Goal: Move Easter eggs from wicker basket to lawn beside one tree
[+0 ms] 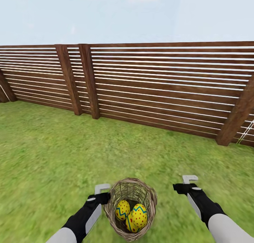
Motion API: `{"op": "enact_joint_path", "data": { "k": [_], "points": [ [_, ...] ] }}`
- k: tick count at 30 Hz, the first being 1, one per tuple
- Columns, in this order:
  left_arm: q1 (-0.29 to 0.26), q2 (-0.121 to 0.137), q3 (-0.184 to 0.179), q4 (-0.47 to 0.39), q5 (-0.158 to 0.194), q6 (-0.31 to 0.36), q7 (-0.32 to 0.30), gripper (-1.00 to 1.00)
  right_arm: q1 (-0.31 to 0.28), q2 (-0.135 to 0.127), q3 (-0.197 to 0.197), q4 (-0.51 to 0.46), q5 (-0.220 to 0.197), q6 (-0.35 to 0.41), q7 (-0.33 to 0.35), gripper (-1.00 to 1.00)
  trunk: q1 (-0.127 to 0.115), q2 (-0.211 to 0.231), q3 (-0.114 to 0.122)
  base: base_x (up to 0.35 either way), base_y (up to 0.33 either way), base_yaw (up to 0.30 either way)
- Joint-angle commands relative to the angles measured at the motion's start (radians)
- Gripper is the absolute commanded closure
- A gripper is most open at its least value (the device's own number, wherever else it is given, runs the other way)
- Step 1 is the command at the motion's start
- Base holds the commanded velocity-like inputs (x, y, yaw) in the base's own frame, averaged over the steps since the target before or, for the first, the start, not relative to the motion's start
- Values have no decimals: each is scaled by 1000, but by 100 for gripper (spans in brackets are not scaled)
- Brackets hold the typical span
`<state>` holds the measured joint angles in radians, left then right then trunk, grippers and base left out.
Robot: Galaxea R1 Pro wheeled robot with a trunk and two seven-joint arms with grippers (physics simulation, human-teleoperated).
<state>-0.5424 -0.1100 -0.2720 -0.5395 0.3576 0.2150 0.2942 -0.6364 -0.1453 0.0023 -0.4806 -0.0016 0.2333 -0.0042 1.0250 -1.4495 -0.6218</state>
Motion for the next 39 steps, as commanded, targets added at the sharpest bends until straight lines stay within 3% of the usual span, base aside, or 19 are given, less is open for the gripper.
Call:
{"op": "enact_joint_path", "data": {
  "k": [1,3,15,23,30,39],
  "points": [
    [-32,0,-7,52,15,5,9,-100,0,0,1,-1,0,6,1,-100,0,-1,-1,0,0,0],
    [-77,-1,-5,133,21,14,8,-100,0,0,2,1,0,5,3,-100,0,-1,-1,0,0,0],
    [-91,-5,-9,147,23,14,-1,-100,0,-1,1,5,0,5,4,-100,0,-1,-1,0,0,0],
    [-91,-14,-9,130,23,11,-1,-100,0,-4,0,4,-2,4,21,-100,31,-57,-26,0,0,0],
    [-91,-16,-9,128,24,6,-1,-100,0,-5,-1,3,-4,6,134,-100,57,-106,-48,0,0,0],
    [-91,-17,-9,127,24,4,-1,-100,0,-5,-1,2,-4,5,149,-100,92,-169,-76,0,0,0]
  ]
}}
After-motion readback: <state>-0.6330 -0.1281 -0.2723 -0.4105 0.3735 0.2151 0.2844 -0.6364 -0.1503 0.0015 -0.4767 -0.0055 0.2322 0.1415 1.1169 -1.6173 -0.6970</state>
